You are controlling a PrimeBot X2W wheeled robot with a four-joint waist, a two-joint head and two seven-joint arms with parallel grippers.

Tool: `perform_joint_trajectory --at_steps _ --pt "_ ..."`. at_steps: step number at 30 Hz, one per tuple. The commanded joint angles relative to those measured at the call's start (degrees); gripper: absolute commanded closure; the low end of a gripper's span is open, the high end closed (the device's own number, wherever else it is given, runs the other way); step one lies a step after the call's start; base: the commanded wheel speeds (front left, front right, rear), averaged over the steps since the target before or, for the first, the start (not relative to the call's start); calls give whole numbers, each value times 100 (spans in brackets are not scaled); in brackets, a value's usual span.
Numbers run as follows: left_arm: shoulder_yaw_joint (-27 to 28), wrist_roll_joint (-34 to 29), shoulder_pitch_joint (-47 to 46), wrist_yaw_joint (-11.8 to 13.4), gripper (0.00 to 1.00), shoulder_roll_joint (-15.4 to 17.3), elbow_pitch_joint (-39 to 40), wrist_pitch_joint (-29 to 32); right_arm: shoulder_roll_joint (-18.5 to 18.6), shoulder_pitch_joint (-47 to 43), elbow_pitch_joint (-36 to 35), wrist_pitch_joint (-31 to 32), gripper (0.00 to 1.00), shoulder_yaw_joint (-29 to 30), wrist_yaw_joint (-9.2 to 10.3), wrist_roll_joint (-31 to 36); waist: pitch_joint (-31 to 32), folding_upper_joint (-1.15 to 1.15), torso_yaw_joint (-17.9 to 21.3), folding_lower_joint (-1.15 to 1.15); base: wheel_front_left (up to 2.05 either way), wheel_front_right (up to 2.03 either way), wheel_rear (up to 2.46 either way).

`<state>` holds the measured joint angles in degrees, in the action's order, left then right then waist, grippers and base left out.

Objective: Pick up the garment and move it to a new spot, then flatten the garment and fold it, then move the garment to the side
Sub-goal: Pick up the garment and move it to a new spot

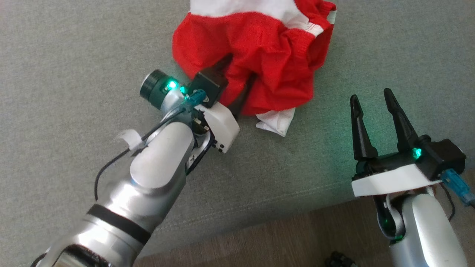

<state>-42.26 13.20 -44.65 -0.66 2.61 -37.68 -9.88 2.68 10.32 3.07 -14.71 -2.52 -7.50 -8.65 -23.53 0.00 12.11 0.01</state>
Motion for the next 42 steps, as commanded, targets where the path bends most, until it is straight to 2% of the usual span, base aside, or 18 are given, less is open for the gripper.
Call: perform_joint_trajectory --at_steps 1,6,9,12,18,21,25,28,31,33,34,35,36,39,42 --pt "99 40 -279 -27 100 27 110 -169 20 84 -186 -29 0 -141 1 -28 -1 0 -2 -1 0 0 0" --pt "89 315 -424 1 100 27 358 -468 20 71 -136 -29 0 -118 1 1 148 0 -75 -1 0 0 0" --pt "250 670 -488 -59 100 27 841 -504 20 44 -106 -29 0 -142 1 8 314 0 -119 -1 0 0 0" --pt "542 718 -668 -81 100 45 1443 -508 20 2 -93 -29 0 -150 1 24 503 0 -174 -1 0 0 0" --pt "1243 908 -930 -163 100 527 2267 -500 20 -106 -54 -29 0 -192 1 -6 886 0 -163 -1 0 0 0" --pt "1477 1119 -851 -194 100 849 2620 -239 20 -179 -50 -29 0 -237 1 -52 1005 0 -107 -1 0 0 0" --pt "1682 1246 -395 -30 100 1275 3169 132 20 -242 -62 -29 0 -214 1 -97 1022 0 -74 -1 0 0 0" --pt "1718 1266 225 216 100 1483 3405 344 20 -270 -69 -29 0 -193 1 -106 991 0 -70 -1 0 0 0" --pt "1656 1312 849 395 100 1489 3375 343 20 -274 -92 -29 0 -164 1 -97 934 0 -113 -1 0 0 0" --pt "1570 1343 1142 446 100 1383 3190 221 20 -267 -86 -29 0 -188 1 -66 907 0 -153 -1 0 0 0" --pt "1497 1295 1232 472 92 1340 3051 156 20 -260 -83 -29 0 -211 1 -46 899 0 -169 -1 0 0 0" --pt "1434 1261 1297 504 3 1277 2894 103 20 -252 -82 -29 0 -223 1 -32 895 0 -181 -1 0 0 0" --pt "1370 1208 1332 552 0 1215 2734 63 20 -242 -82 -29 0 -232 1 -23 892 0 -188 -1 0 0 0" --pt "1218 1059 1317 621 0 1094 2499 -18 20 -215 -81 -29 0 -247 1 -10 886 0 -187 -1 0 0 0" --pt "986 639 1101 817 0 961 2374 -167 20 -206 -97 -29 0 -246 1 13 891 0 -188 -1 0 0 0"
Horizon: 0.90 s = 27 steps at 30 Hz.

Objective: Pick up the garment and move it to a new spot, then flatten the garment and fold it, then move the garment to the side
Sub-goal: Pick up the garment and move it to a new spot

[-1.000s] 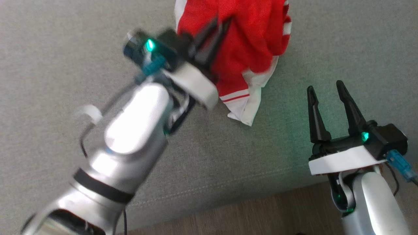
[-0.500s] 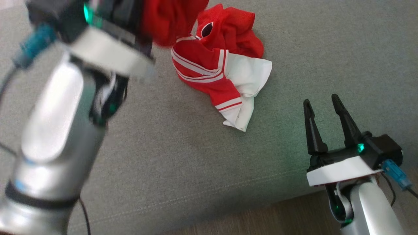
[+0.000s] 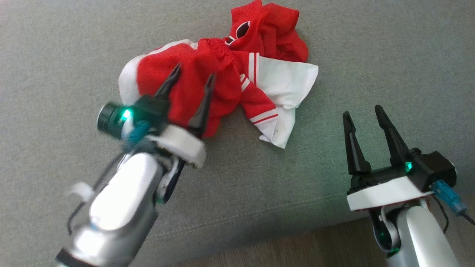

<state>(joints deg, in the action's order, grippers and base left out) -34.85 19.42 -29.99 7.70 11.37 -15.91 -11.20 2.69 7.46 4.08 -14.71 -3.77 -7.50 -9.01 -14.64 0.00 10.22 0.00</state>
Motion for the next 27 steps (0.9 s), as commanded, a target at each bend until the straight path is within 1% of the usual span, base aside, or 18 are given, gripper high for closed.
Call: perform_joint_trajectory --at_steps 1,2,4,6,9,12,16,19,22,23,24,27 --pt "172 -203 -493 92 0 69 200 -95 19 79 -203 -29 0 -123 1 62 0 0 4 0 0 0 0" --pt "91 -403 -628 172 0 43 214 -145 19 78 -206 -29 0 -129 1 75 -6 0 11 0 0 0 0" --pt "-101 -669 -874 206 0 -64 222 -186 19 79 -209 -29 0 -140 1 94 -21 0 32 0 0 0 0" --pt "-294 -824 -1114 158 0 -208 138 -138 19 84 -215 -29 0 -159 1 99 -54 0 71 0 0 0 0" --pt "-493 -932 -1520 74 0 -441 -188 107 19 122 -227 -29 0 -223 1 87 -146 0 156 0 0 0 0" --pt "-621 -1005 -2002 19 0 -605 -790 422 19 193 -236 -29 0 -300 1 50 -268 0 282 0 0 0 0" --pt "-731 -984 -2501 -40 0 -732 -1841 1004 19 299 -259 -29 0 -371 1 -35 -456 0 496 0 0 0 0" --pt "-799 -839 -2783 -193 0 -798 -2474 1222 19 356 -262 -29 0 -394 1 -91 -587 0 639 0 0 0 0" --pt "-843 -687 -3030 -336 0 -830 -2952 1180 19 402 -254 -29 0 -433 1 -142 -661 0 782 0 0 0 0" --pt "-868 -639 -3096 -437 28 -835 -3066 1052 19 423 -240 -29 0 -471 1 -160 -662 0 845 0 0 0 0" --pt "-873 -591 -3161 -505 100 -838 -3174 912 19 440 -230 -29 0 -498 1 -179 -658 0 903 0 0 0 0" --pt "-904 -526 -3436 -598 100 -844 -3250 278 19 447 -234 -29 0 -470 1 -246 -611 0 965 0 0 0 0"
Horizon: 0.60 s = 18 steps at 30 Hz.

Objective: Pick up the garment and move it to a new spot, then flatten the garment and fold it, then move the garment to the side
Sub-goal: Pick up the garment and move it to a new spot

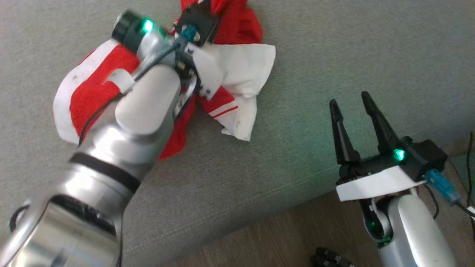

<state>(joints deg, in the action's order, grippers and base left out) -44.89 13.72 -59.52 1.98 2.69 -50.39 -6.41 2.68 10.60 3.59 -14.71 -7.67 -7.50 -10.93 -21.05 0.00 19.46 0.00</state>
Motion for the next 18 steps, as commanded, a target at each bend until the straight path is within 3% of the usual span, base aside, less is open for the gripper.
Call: perform_joint_trajectory --at_steps 1,7,10,18 --pt "81 131 -570 -74 100 23 265 -382 20 120 -178 -29 0 -63 1 -60 62 0 30 0 0 0 0" --pt "65 983 -1268 -192 100 21 963 -702 20 28 -101 -29 0 -81 1 -104 373 0 -100 0 0 0 0" --pt "196 1043 -1850 -165 100 52 932 -723 20 -21 -96 -29 0 -71 1 -115 560 0 -192 0 0 0 0" --pt "627 836 -2891 -69 100 1173 831 -670 20 -308 -69 -29 0 82 1 10 1045 0 -673 0 0 0 0"
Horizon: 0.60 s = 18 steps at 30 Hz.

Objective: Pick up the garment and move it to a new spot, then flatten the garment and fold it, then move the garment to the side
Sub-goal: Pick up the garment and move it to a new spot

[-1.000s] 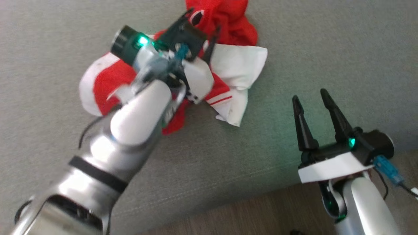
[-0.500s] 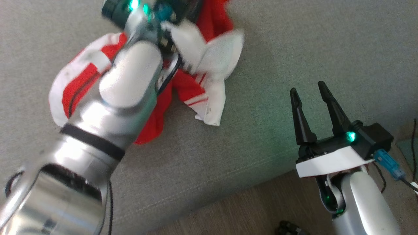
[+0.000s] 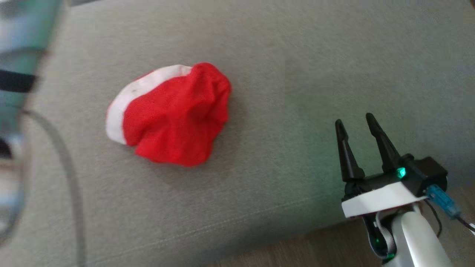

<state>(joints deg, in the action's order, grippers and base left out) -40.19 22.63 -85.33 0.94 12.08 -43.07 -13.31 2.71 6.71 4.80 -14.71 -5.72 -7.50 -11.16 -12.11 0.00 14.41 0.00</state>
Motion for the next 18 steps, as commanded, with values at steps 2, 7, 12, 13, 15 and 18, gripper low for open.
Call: perform_joint_trajectory --at_steps 2,7,12,13,15,18 --pt "234 -139 -422 102 100 739 162 206 17 3 -231 -29 0 -57 1 62 276 0 -419 0 0 0 0" --pt "381 -102 -202 92 100 1526 370 384 17 -102 -270 -29 0 9 1 138 377 0 -888 0 0 0 0" --pt "337 -247 413 255 100 2219 566 362 17 -159 -355 -29 0 49 1 171 447 0 -1240 0 0 0 0" --pt "343 -241 564 296 100 2332 601 368 17 -174 -368 -29 0 53 1 179 461 0 -1294 0 0 0 0" --pt "391 -179 855 360 100 2550 668 375 17 -195 -405 -29 0 45 1 222 458 0 -1390 0 0 0 0" --pt "508 -23 1243 459 100 2808 710 383 17 -191 -459 -29 0 67 1 296 373 0 -1521 0 0 0 0"
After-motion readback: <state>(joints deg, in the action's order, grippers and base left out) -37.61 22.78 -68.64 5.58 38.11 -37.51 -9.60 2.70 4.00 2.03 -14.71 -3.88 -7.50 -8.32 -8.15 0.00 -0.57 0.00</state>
